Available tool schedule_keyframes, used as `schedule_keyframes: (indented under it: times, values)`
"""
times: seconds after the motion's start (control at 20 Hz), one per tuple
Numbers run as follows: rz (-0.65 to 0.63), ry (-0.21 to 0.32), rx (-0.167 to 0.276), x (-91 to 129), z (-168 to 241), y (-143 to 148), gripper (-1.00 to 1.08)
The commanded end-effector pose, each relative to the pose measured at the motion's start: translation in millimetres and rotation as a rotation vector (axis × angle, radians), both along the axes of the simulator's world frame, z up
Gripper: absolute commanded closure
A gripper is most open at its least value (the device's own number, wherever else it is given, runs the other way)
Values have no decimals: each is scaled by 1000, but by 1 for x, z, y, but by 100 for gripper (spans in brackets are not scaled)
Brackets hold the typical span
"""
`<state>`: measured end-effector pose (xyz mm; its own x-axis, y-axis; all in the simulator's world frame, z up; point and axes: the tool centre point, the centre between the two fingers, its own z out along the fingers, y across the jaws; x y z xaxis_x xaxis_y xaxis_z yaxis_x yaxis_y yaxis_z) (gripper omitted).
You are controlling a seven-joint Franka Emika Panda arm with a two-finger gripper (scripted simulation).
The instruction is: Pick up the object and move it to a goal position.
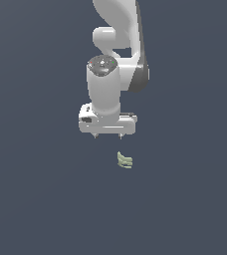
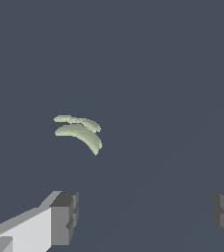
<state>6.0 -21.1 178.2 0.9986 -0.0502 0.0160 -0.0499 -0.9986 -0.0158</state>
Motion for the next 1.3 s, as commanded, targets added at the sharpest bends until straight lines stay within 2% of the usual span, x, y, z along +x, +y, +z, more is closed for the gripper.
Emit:
schedule_keyframes:
  times: [0.0, 0.85, 1.25]
  values:
    - [0, 0, 0, 0, 0, 0, -92]
    - [54, 19, 11, 0, -5, 12, -92]
    - [150, 19, 3, 4, -12, 17, -92]
